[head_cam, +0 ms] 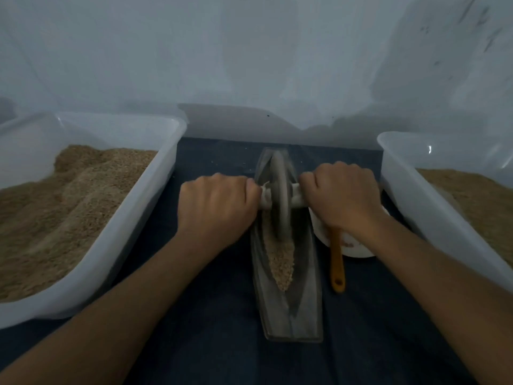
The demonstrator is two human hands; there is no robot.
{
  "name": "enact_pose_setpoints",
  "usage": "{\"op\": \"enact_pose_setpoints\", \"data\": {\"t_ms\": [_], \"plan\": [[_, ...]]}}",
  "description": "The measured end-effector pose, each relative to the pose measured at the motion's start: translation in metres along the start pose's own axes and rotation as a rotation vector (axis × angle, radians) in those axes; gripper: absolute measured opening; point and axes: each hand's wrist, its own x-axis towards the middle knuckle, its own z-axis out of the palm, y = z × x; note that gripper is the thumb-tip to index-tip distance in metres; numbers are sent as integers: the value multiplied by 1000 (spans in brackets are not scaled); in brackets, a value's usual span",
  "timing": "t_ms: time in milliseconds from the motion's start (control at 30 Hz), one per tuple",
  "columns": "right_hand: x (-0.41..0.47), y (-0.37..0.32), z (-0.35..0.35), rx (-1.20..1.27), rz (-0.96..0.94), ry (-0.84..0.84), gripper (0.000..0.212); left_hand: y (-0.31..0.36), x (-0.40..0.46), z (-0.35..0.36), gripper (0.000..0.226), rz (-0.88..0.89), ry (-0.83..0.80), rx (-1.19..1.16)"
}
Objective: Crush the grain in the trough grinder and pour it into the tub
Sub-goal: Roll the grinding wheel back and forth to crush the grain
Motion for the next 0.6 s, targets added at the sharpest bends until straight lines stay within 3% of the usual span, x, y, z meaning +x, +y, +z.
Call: {"op": "enact_pose_setpoints", "data": {"t_ms": [67,133,233,367,433,500,600], "plan": [[18,8,7,-45,-65,-133,57,-4,15,10,24,17,-29,46],[28,13,9,-52,-74,-251,47,-6,26,13,23,4,-72,60],[24,8,4,-20,18,-275,38,-6,31,9,29,-8,-115,53],[-13,-7,-7,-51,47,-36,51,-2,2,-5,27,19,-63,-40],[-37,-14,-14,-63,36,29,54,2,-15,-14,28,-49,-17,-138],[-56,-15,-19,-18,-6,119,49,7,-30,-26,32,-159,-6,-242],[-71,-12,-24,77,-77,239,41,14,-48,-39,29,-179,33,-226]]}}
